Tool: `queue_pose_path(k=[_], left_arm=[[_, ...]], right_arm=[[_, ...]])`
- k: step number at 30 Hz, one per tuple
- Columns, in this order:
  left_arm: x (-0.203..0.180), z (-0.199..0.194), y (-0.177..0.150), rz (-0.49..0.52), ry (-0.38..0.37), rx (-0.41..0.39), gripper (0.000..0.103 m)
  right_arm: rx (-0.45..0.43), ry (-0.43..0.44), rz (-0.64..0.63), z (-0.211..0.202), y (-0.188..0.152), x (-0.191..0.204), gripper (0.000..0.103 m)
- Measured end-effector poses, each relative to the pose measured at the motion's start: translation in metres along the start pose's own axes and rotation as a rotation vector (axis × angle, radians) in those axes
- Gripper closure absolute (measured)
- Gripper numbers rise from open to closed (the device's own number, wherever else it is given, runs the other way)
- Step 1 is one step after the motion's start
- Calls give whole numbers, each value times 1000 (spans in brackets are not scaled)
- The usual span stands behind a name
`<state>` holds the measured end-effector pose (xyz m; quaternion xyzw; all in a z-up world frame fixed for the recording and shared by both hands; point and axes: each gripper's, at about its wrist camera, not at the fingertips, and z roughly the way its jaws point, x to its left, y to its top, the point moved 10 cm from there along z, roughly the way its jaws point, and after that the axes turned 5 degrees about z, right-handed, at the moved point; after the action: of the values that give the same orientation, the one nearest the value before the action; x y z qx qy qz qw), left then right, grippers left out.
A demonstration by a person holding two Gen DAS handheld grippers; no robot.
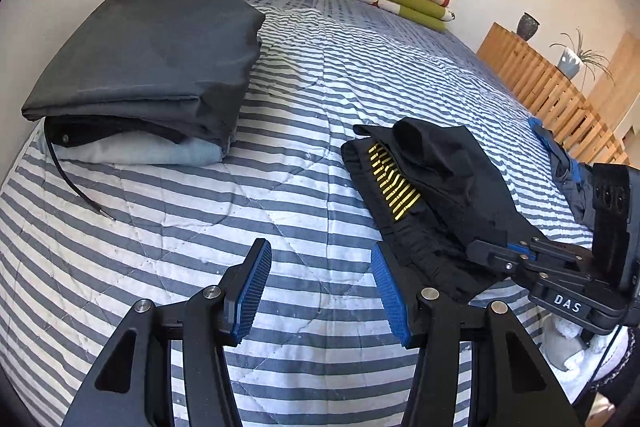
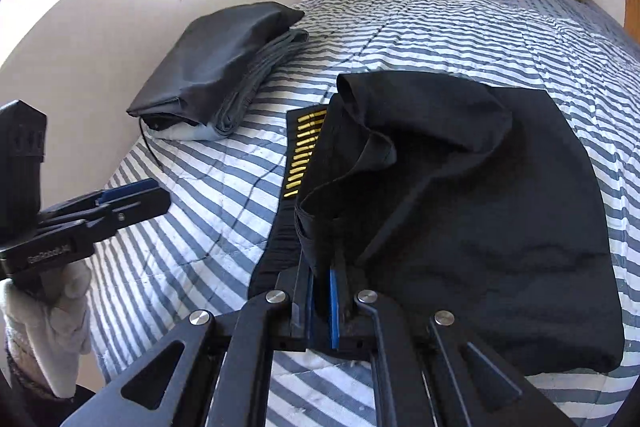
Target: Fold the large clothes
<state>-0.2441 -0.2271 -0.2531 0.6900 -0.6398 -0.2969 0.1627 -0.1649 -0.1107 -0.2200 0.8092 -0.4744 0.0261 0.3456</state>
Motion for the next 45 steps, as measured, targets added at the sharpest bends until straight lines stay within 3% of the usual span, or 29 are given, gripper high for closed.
queue_pose_path(k=[2,7,9,13,16,17,20,22,23,25,27,28,30,32,33,37,42,45], left_arm=[[-5,1,-1,2,-13,2,48],[-18,3,-1,29,-23,13,47],[-25,2,0,38,-39,5,47],[-43,5,2,59,-69,10,48],[-62,11,7,90,-92,9,48],[-70,14,8,103,-101,12,48],[-90,30,12,134,-122,30,47],[-100,44,12,131,-142,53,48],[-103,51,12,127,-144,65,48],[-103,67,8,136,-117,96,50],[-91,79,-1,165,-23,132,63],[-79,80,-5,169,39,145,62],[-58,72,-7,108,58,138,56],[-34,61,-2,65,156,112,59],[-30,57,3,59,161,97,59],[-42,51,25,-41,-14,40,58],[-78,63,43,-6,-130,32,58],[-90,78,47,1,-145,53,52]], right_arm=[[-14,20,-32,-10,-2,8,97],[121,6,-136,13,-31,21,93],[124,-2,-172,10,-34,23,87],[76,119,-133,-25,-24,26,63],[39,194,-96,-56,-13,19,62],[18,188,-88,-65,-8,13,62],[-40,25,-75,-77,10,-30,62],[-33,-99,-12,-75,17,-74,62],[-25,-114,22,-72,18,-92,63],[20,-141,77,-60,15,-119,63],[69,-129,114,-48,6,-135,64],[83,-144,122,-44,2,-141,64],[100,-145,121,-39,-4,-146,64],[109,-134,108,-40,-8,-145,64],[105,-140,97,-41,-7,-144,64],[56,-166,25,-53,0,-130,64],[33,-91,-37,-57,7,-94,64],[44,-95,-91,-50,5,-80,64]])
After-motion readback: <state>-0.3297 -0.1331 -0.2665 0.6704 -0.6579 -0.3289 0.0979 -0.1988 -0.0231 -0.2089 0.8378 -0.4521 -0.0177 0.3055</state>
